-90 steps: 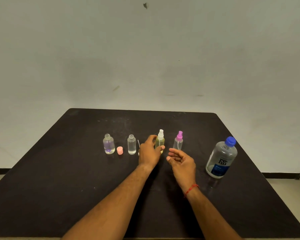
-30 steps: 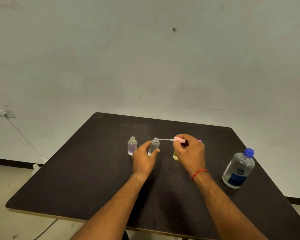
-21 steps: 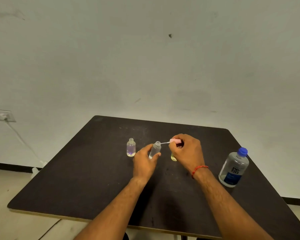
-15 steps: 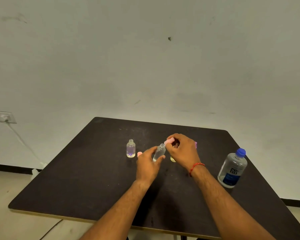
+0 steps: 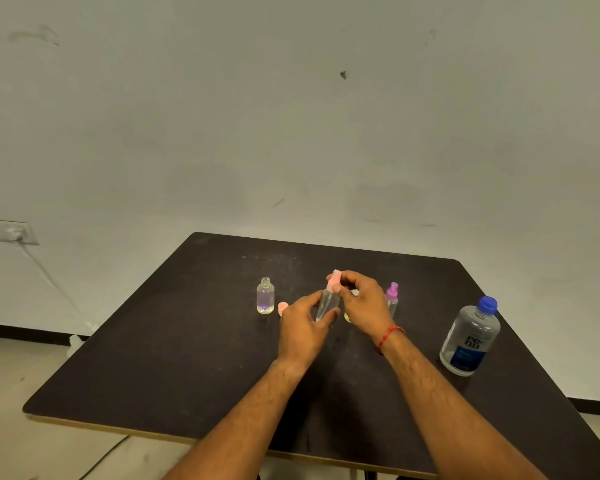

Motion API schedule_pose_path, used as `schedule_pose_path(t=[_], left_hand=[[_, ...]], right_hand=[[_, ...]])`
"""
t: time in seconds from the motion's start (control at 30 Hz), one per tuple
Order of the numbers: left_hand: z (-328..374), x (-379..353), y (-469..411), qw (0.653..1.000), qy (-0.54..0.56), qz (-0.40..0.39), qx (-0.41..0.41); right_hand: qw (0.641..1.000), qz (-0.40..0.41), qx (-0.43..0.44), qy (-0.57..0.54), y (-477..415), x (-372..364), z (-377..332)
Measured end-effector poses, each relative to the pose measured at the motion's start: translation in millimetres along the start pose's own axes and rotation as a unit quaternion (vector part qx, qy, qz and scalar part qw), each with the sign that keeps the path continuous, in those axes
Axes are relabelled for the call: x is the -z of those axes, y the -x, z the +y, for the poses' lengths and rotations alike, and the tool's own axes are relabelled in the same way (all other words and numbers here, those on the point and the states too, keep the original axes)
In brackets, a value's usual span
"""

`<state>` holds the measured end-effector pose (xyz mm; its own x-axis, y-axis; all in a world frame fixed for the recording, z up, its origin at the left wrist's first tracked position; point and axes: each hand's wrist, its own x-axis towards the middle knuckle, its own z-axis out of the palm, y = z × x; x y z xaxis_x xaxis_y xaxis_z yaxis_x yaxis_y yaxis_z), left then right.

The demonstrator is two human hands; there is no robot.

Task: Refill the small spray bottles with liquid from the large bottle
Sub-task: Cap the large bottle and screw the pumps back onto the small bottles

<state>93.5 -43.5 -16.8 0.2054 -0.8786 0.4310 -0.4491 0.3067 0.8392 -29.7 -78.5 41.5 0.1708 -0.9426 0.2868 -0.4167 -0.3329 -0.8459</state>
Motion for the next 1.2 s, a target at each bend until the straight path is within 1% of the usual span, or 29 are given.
schedule_pose_path(t=[0.13, 0.23, 0.5, 0.77, 1.03, 1.2], left_hand=[[3.2, -2.0, 0.8, 1.0, 0.009, -0.002, 0.0], [4.1, -3.8, 1.7, 1.0, 0.008, 0.002, 0.005], [6.8, -7.1, -0.8, 1.0, -0.005, 0.008, 0.008], [6.9, -5.0, -1.0, 1.0, -0.002, 0.008, 0.012], [8.0, -2.2, -0.8, 1.0, -0.011, 0.023, 0.01], [8.0, -5.4, -0.3, 1.0, -0.018, 0.025, 0.003]], right_hand=[[0.999, 0.038, 0.001, 0.039, 0.5, 1.6, -0.4], [0.998, 0.056, -0.002, 0.04, 2.5, 4.4, -2.5], [0.997, 0.034, 0.024, -0.065, 4.7, 4.8, -0.8], [0.995, 0.075, 0.025, -0.059, 5.8, -0.2, -0.2], [0.994, 0.028, 0.026, -0.102, 6.0, 1.3, 0.5], [0.994, 0.047, 0.024, -0.092, 7.8, 1.4, 1.8]])
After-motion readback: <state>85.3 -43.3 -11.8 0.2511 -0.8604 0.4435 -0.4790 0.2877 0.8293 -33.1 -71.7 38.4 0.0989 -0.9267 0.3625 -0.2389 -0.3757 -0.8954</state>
